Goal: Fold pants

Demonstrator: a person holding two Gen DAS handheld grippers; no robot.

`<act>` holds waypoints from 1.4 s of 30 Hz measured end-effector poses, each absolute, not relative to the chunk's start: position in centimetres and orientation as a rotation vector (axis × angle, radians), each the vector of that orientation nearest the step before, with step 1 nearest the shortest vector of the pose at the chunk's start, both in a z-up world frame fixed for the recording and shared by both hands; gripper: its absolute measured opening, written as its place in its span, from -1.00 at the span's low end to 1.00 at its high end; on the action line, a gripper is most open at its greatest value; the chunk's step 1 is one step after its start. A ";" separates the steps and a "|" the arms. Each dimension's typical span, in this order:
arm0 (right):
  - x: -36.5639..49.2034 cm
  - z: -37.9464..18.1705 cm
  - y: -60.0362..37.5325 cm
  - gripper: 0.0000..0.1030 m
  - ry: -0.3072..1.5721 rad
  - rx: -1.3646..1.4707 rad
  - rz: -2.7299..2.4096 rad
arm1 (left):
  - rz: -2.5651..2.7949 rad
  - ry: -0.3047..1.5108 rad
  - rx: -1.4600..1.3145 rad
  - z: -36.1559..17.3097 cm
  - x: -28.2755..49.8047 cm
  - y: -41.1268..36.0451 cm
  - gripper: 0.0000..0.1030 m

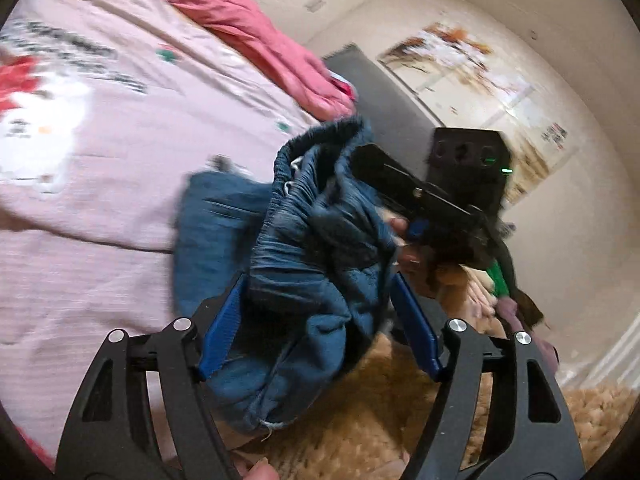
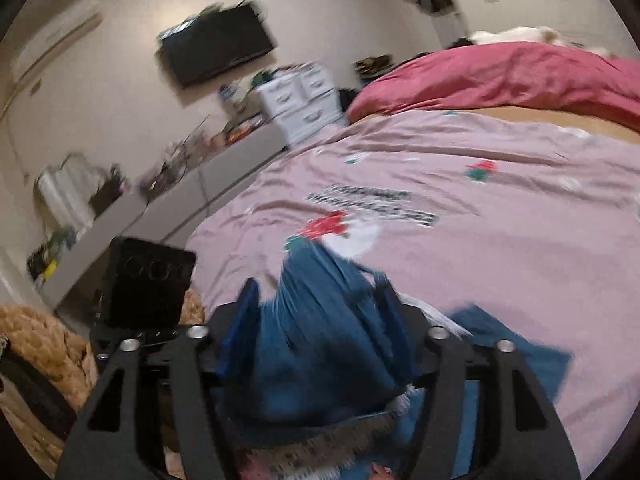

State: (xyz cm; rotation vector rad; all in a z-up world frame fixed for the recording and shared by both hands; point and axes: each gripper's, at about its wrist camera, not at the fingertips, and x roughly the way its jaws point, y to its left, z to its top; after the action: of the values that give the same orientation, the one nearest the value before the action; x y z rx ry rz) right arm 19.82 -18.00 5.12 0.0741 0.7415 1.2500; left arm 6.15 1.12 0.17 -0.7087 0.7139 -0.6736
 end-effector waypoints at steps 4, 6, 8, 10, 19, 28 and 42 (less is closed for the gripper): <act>20.4 3.3 -23.1 0.37 0.758 0.145 1.089 | -0.794 0.740 -0.618 0.2 6.1 -2.9 0.24; 20.3 2.2 -25.1 0.37 0.797 0.162 1.013 | -0.780 0.769 -0.539 -0.1 5.9 -4.7 0.24; 19.5 1.7 -26.1 0.37 0.813 0.163 0.985 | -0.750 0.816 -0.458 -0.8 5.9 -6.2 0.25; 18.7 1.2 -26.5 0.37 0.825 0.152 0.979 | -0.712 0.844 -0.401 -1.3 5.8 -6.8 0.25; 18.5 -2.2 -26.1 0.20 0.931 0.041 0.845 | -0.690 0.864 -0.351 -1.7 5.2 -6.6 0.26; 15.0 1.2 -27.6 0.38 0.796 -0.006 0.813 | -0.595 0.794 -0.327 2.1 5.4 -3.9 0.46; 6.0 3.3 -25.2 0.26 0.697 -0.147 0.959 | -0.489 0.894 -0.101 4.5 13.1 -4.0 0.37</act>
State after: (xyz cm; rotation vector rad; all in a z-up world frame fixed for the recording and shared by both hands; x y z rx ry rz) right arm 6.03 -25.16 3.30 -0.1468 0.6971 0.9587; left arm 13.11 -4.01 4.53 -0.1009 0.8941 -0.4894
